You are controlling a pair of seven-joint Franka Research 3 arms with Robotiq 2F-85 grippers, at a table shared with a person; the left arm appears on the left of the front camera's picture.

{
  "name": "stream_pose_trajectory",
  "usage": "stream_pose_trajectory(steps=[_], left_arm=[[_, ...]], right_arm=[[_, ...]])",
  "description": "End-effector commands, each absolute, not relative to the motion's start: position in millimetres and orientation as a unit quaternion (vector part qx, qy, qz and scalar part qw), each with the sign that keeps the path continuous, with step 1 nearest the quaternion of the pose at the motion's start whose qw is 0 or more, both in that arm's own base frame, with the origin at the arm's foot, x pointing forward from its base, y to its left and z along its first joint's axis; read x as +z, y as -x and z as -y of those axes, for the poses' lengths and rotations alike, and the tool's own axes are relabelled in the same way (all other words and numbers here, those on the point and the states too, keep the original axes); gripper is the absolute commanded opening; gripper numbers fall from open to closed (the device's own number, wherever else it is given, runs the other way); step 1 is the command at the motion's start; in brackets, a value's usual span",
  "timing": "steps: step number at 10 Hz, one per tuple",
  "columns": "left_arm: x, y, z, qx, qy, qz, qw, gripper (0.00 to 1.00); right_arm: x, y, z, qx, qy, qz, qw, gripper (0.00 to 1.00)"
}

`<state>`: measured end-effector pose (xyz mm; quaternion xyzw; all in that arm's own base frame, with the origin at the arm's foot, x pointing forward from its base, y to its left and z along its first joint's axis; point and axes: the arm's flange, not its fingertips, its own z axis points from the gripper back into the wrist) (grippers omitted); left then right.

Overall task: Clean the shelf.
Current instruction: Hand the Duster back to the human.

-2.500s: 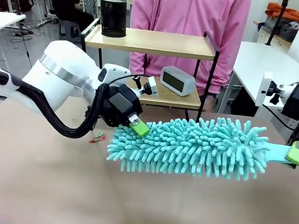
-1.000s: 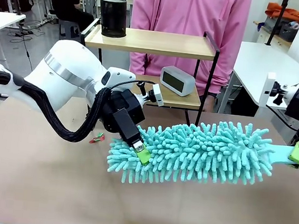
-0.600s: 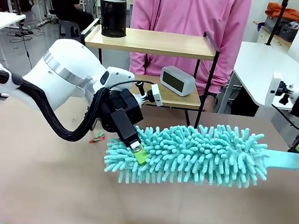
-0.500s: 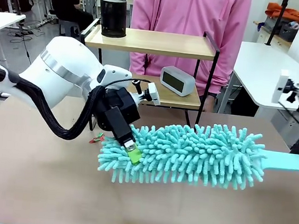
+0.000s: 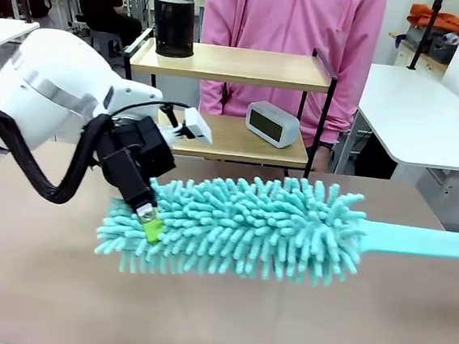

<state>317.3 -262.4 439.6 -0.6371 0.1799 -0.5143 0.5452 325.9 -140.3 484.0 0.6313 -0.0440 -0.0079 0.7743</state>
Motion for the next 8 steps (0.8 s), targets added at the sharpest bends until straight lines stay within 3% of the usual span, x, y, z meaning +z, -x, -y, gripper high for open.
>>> stream_pose_trajectory(steps=[1, 2, 3, 6, 8], left_arm=[[446.4, -314.8, 227.6, -0.505, 0.658, -0.13, 0.542, 0.0], [451.9, -319.7, 205.6, -0.485, 0.677, -0.089, 0.547, 0.0], [458.1, -322.6, 180.7, -0.46, 0.699, -0.045, 0.546, 0.0], [489.6, -301.3, 111.6, -0.444, 0.696, 0.074, 0.559, 0.0], [517.2, -272.7, 32.2, -0.401, 0.673, 0.238, 0.574, 0.0]], right_arm=[[465.1, -309.4, 143.8, -0.236, -0.646, 0.198, 0.698, 1.0], [450.6, -303.8, 147.3, -0.233, -0.636, 0.161, 0.718, 1.0], [469.8, -318.7, 162.9, -0.08, -0.634, 0.084, 0.765, 1.0], [469.8, -318.7, 162.9, -0.08, -0.634, 0.084, 0.765, 1.0], [469.8, -318.7, 162.9, -0.08, -0.634, 0.084, 0.765, 1.0]])
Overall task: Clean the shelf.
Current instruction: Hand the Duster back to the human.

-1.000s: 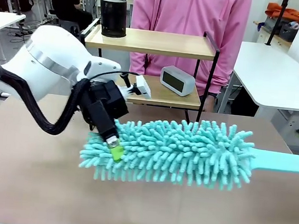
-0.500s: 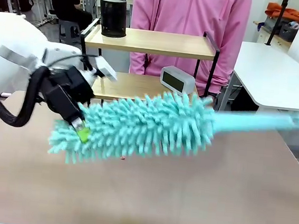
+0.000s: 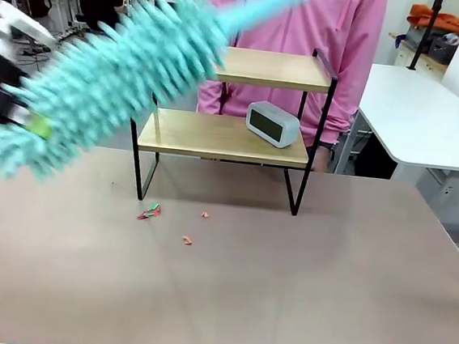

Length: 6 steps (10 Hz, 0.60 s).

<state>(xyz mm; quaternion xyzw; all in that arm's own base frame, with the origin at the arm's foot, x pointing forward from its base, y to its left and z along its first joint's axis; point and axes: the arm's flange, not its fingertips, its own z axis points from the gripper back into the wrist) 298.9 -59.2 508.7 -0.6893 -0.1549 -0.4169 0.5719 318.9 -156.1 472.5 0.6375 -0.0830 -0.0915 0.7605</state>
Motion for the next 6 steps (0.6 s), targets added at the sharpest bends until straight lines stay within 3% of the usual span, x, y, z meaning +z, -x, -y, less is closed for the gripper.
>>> stream_pose_trajectory(steps=[1, 3, 5, 6], left_arm=[[521.6, -258.4, -4.6, -0.354, 0.662, 0.326, 0.575, 0.0], [505.8, -254.3, -60.5, -0.24, 0.647, 0.463, 0.556, 0.0], [482.1, -264.5, -96.1, -0.099, 0.671, 0.487, 0.551, 0.0], [468.6, -272.2, -106.5, -0.02, 0.696, 0.463, 0.549, 0.0]], right_arm=[[469.8, -318.7, 162.9, -0.08, -0.634, 0.084, 0.765, 1.0], [469.8, -318.7, 162.9, -0.08, -0.634, 0.084, 0.765, 1.0], [469.8, -318.7, 162.9, -0.08, -0.634, 0.084, 0.765, 1.0], [469.8, -318.7, 162.9, -0.08, -0.634, 0.084, 0.765, 1.0]])
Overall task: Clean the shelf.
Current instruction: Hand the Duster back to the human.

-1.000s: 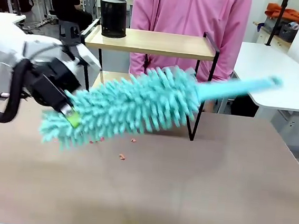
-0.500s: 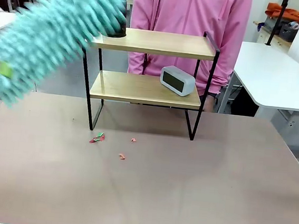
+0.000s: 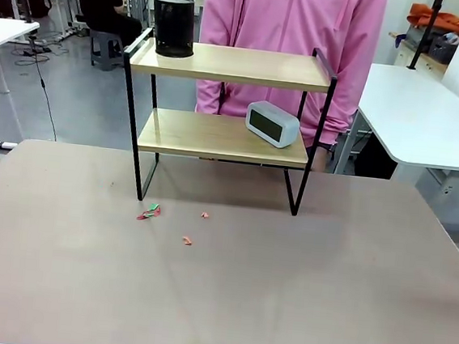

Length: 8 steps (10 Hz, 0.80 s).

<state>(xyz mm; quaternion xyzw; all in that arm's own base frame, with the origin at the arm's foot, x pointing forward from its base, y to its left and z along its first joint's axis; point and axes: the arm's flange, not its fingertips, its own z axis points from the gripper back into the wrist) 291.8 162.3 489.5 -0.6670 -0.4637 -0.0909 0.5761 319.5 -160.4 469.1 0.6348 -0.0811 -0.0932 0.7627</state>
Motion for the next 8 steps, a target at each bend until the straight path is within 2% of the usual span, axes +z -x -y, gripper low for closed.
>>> stream_pose_trajectory(steps=[1, 3, 7, 8], left_arm=[[451.5, -279.2, -115.2, 0.086, 0.679, 0.435, 0.585, 0.0], [435.0, -292.4, -117.5, 0.127, 0.694, 0.373, 0.603, 0.0], [413.6, -329.1, -103.0, 0.105, 0.72, 0.214, 0.652, 0.0], [410.6, -337.8, -99.0, 0.131, 0.72, 0.173, 0.658, 0.0]], right_arm=[[469.8, -318.7, 162.9, -0.08, -0.634, 0.084, 0.765, 1.0], [469.8, -318.7, 162.9, -0.08, -0.634, 0.084, 0.765, 1.0], [469.8, -318.7, 162.9, -0.08, -0.634, 0.084, 0.765, 1.0], [469.8, -318.7, 162.9, -0.08, -0.634, 0.084, 0.765, 1.0]])
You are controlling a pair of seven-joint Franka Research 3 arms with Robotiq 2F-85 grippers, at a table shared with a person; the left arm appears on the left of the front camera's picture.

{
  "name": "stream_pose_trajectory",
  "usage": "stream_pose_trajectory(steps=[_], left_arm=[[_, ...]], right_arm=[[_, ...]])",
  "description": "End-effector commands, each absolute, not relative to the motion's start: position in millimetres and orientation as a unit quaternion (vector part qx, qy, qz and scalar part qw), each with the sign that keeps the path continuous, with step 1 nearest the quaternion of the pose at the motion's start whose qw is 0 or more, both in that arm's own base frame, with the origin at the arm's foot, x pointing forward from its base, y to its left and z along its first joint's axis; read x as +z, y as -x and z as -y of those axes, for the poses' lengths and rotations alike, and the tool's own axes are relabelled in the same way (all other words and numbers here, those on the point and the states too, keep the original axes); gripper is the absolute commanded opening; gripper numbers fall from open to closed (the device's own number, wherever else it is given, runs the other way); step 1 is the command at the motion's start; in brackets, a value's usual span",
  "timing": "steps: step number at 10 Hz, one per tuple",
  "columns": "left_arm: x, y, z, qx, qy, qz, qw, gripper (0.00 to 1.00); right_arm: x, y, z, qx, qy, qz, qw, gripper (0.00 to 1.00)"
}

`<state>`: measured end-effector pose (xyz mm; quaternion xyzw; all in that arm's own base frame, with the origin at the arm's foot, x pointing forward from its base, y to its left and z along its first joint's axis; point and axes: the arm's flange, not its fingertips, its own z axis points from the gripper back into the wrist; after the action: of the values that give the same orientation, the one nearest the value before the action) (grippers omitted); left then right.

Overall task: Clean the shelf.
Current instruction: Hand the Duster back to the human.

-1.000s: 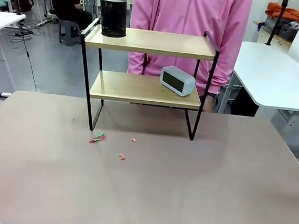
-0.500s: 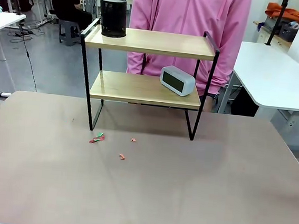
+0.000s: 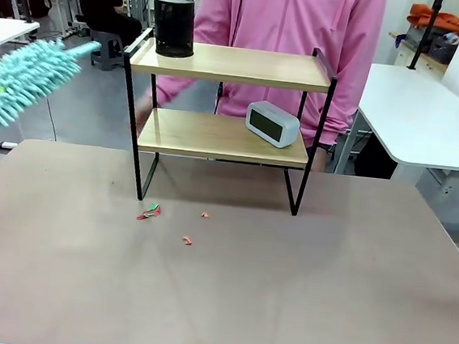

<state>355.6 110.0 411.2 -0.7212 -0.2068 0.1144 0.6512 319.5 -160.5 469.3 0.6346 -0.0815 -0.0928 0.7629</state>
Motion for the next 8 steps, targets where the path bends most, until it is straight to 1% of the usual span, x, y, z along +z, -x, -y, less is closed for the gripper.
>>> stream_pose_trajectory(steps=[1, 8], left_arm=[[415.5, -353.2, -122.1, 0.112, 0.718, 0.242, 0.643, 0.0], [415.5, -353.2, -122.1, 0.112, 0.718, 0.242, 0.643, 0.0]], right_arm=[[469.8, -318.7, 162.9, -0.08, -0.634, 0.084, 0.765, 1.0], [469.8, -318.7, 162.9, -0.08, -0.634, 0.084, 0.765, 1.0]])
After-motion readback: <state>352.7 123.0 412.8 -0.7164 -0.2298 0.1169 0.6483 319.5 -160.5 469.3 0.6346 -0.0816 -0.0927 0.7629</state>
